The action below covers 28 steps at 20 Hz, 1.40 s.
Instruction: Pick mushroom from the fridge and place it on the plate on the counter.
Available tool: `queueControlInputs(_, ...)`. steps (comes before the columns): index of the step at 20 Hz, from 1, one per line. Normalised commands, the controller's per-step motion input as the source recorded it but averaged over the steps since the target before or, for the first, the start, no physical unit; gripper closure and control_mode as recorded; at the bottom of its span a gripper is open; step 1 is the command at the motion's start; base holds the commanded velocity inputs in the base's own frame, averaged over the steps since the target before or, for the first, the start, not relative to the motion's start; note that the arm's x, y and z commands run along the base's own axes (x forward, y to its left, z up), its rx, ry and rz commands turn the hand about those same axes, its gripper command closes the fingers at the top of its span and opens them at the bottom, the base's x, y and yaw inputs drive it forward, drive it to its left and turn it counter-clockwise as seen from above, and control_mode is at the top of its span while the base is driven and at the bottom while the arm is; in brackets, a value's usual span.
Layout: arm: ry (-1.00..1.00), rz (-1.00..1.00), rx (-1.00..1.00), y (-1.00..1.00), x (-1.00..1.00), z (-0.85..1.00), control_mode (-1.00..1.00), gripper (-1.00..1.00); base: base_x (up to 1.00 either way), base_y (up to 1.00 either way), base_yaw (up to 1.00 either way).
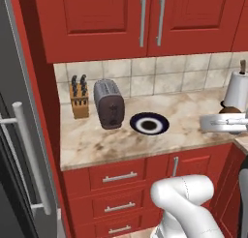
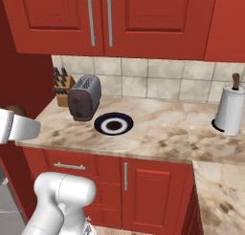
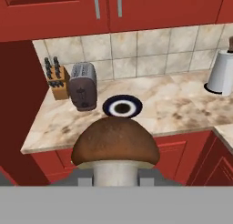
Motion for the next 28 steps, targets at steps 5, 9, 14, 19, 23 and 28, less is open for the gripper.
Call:
queueControlInputs(5,0.0,0.0,0.0,0.0,0.0,0.0,1.0,1.0,0.45,-0.42,0.04)
queueControlInputs(9,0.0,0.0,0.0,0.0,0.0,0.0,1.0,1.0,0.29,-0.49,0.05)
queueControlInputs(14,0.0,0.0,0.0,0.0,0.0,0.0,1.0,1.0,0.43,-0.14,0.03)
queueControlInputs(19,0.0,0.0,0.0,0.0,0.0,0.0,1.0,1.0,0.56,-0.1,0.04)
queueControlInputs(23,0.0,0.0,0.0,0.0,0.0,0.0,1.0,1.0,0.42,-0.09,0.04)
queueControlInputs(28,0.06,0.01,0.02,0.0,0.06,-0.04,-1.0,1.0,0.23,-0.05,0.06)
